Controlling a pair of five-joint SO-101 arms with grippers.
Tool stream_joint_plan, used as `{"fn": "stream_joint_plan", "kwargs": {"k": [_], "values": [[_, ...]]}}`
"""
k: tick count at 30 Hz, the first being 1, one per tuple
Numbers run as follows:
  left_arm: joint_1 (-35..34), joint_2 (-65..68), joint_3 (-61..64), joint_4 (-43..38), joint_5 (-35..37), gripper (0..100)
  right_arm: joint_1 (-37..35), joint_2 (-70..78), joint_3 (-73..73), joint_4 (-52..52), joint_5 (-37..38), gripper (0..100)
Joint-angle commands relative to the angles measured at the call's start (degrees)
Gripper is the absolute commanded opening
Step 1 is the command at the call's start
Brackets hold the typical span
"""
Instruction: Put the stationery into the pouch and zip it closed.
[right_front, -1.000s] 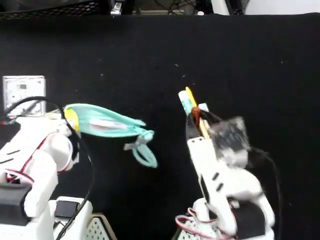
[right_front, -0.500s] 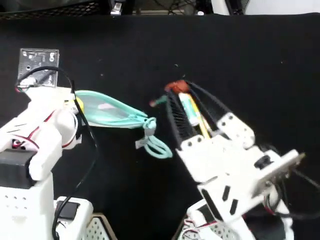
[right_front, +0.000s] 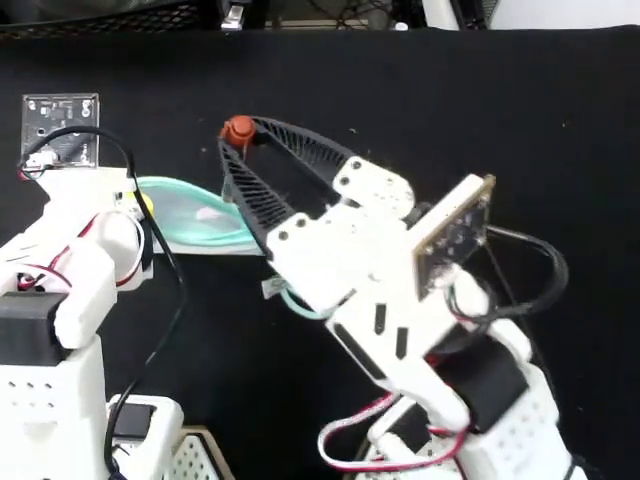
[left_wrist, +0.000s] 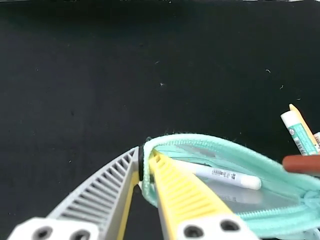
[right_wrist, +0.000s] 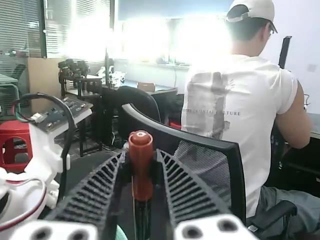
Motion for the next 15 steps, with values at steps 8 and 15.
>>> {"fn": "stream_joint_plan", "kwargs": {"k": [8, 15], "values": [[0.04, 2.2, 8.13, -2.64, -0.26, 3, -0.53, 1.01, 5.58, -9.49, -0.44, 1.2], [0.04, 2.2, 8.22, -2.64, -0.35, 3, -0.88, -2.59, -0.57, -4.66, -0.53, 1.2]]}}
